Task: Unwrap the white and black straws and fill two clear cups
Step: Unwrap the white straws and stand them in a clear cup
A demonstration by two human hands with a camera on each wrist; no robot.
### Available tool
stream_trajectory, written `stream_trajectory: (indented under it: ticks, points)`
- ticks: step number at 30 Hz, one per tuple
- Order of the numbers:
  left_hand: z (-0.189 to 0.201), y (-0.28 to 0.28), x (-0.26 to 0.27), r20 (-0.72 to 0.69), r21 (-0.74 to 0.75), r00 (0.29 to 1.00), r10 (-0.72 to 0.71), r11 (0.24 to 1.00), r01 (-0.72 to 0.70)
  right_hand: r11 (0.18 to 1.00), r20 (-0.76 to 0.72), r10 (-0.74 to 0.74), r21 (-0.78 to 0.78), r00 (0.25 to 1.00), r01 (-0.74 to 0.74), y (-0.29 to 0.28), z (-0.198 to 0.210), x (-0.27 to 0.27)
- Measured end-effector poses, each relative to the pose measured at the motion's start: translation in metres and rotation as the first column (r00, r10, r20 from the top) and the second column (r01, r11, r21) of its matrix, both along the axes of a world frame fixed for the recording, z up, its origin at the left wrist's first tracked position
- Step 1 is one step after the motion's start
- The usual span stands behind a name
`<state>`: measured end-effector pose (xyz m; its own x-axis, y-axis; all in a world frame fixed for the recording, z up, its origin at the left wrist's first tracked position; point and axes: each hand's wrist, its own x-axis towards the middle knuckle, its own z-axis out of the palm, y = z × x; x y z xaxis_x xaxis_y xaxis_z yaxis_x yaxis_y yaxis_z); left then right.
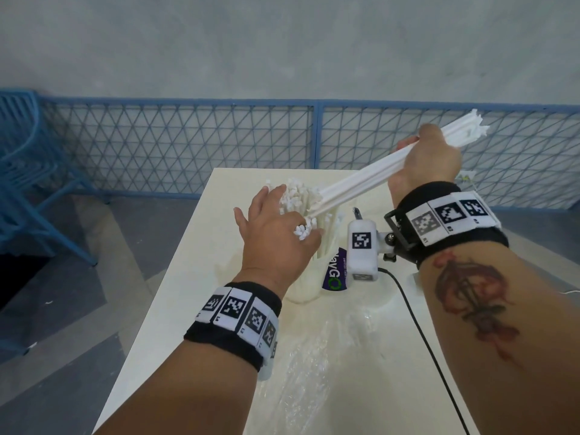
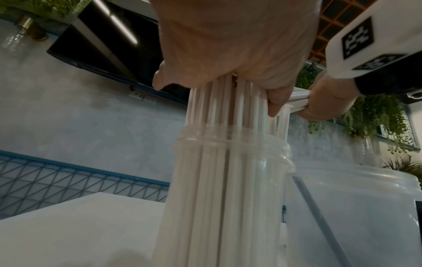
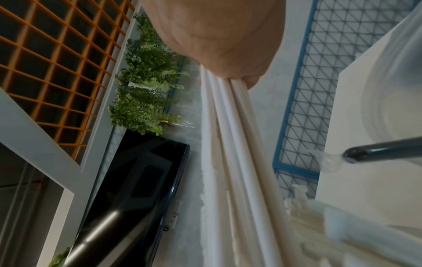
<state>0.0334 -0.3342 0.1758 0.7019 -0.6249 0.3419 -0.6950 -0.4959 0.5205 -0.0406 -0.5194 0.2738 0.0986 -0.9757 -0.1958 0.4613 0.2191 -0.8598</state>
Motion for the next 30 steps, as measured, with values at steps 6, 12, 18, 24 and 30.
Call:
stream_trajectory:
  ticks: [6,12,18,24,30]
  points:
    - [-0.002,-0.003,0.002,0.014,-0.013,1.0,0.008,1.0,-0.007,0.996,0.048,0.028,-0.081,0.998,-0.024,0.009,0.008,0.001]
    - [-0.001,-0.005,-0.005,-0.002,-0.067,1.0,0.029,0.997,-0.029,0.931,-0.102,0.127,-0.33,0.987,-0.154,0.034,0.009,0.022]
    - [0.002,-0.007,-0.012,-0.069,-0.097,0.997,0.028,0.995,-0.035,0.675,-0.534,0.269,-0.489,0.801,-0.553,0.068,-0.021,0.029]
    - [0.0,-0.008,-0.011,-0.25,-0.274,0.967,-0.04,0.961,-0.032,0.37,-0.839,0.353,-0.28,0.413,-0.886,0.075,-0.03,0.022]
    - [-0.004,-0.011,-0.01,-0.466,-0.382,0.877,-0.117,0.921,-0.08,0.019,-0.694,-0.037,-0.72,0.719,-0.694,0.075,0.035,0.022]
